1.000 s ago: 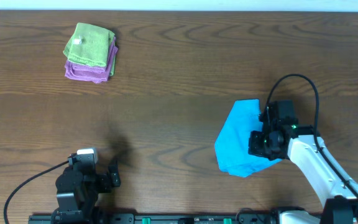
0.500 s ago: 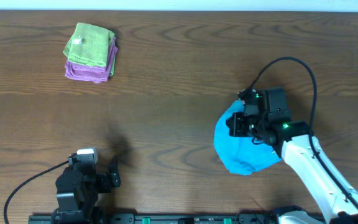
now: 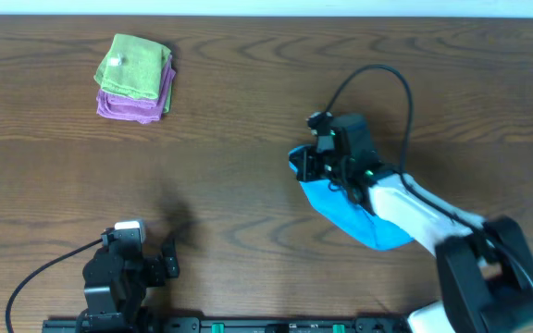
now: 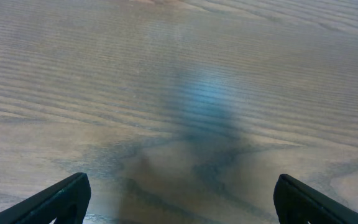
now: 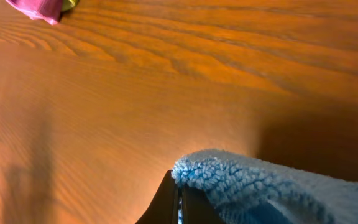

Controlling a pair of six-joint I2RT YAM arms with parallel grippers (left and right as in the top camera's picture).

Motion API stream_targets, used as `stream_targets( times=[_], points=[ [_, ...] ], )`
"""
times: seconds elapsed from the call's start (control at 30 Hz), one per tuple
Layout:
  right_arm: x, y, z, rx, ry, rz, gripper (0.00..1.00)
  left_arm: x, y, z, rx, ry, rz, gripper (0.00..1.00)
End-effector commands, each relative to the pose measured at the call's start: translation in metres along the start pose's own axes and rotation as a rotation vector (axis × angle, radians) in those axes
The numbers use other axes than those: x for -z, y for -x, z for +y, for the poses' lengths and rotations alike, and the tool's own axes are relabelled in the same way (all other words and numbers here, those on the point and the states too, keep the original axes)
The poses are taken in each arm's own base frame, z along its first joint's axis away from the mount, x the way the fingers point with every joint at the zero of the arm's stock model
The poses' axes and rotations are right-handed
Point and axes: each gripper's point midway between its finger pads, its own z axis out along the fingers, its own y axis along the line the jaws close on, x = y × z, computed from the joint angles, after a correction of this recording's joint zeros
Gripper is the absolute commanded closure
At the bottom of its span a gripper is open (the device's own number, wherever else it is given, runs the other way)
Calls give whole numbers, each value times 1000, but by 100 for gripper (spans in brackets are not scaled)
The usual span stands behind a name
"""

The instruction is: Fold the cloth

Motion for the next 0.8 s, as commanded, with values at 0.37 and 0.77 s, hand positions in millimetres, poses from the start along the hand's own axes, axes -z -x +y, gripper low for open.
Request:
stream_targets(
  times=[0.37, 0.77],
  points=[
    [-54, 50, 74, 108, 106, -6, 36, -1, -17, 3, -22, 12, 62, 5],
    [37, 74, 61, 170, -103, -47, 31, -1, -17, 3, -22, 12, 62, 5]
  ],
)
